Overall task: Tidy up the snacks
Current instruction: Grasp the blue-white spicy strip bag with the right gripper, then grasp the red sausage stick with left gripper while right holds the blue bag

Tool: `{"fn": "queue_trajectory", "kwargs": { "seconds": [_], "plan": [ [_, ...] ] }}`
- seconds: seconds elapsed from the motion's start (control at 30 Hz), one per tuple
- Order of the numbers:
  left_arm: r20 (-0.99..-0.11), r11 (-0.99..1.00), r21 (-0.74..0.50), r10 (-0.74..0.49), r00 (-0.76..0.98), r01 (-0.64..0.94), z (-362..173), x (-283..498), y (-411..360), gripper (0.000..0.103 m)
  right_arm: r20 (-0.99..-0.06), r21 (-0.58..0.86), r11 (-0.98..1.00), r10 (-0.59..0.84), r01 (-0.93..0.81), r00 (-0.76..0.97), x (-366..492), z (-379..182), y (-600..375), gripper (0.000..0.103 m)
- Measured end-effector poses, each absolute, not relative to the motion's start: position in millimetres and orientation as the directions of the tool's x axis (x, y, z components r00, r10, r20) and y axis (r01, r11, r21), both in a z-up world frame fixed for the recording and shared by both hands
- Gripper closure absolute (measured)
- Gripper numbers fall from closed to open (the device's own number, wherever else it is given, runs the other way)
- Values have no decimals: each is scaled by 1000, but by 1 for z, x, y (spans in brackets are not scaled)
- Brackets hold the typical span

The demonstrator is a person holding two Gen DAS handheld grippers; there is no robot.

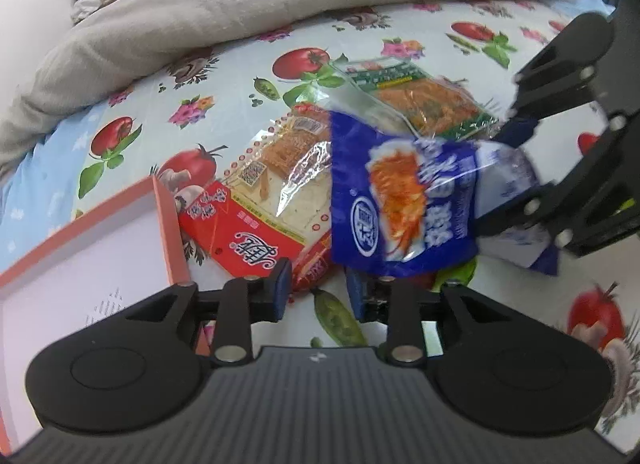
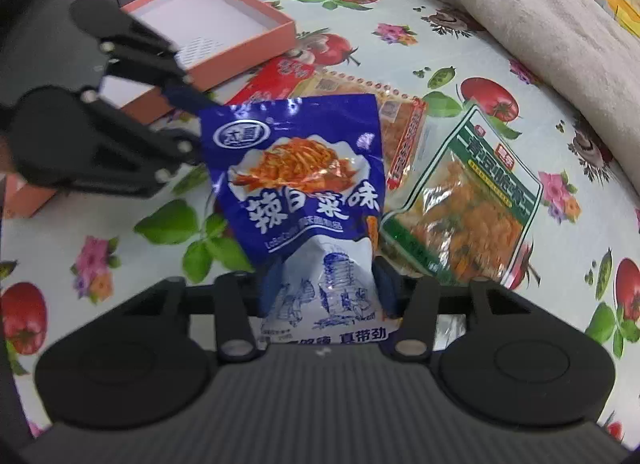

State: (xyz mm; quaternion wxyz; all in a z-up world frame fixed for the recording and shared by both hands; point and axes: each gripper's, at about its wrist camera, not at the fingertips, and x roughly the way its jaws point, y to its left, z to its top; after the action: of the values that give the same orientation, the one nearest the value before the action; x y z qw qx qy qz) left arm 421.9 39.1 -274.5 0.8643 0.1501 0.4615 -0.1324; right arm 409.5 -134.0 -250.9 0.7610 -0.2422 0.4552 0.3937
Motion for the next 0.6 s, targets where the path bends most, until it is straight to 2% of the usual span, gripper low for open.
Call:
{"fn": "queue_trajectory", "kwargs": {
  "seconds": [0.13,0.3,0.6],
  "plan": [
    [-834,908,154,-91,544,388,-277,423,39,62,-870,-28,633,366,-774,330,396,-243,-145,64],
    [-833,890,184,-84,547,416,-280,426,35,61,-864,15,684,376,-730,334,384,-238,-161,65],
    [-842,904,112,-134,522,412,-286,431,38,64,-861,64,813,338,-579,379,363,-241,-194,65]
  ]
}}
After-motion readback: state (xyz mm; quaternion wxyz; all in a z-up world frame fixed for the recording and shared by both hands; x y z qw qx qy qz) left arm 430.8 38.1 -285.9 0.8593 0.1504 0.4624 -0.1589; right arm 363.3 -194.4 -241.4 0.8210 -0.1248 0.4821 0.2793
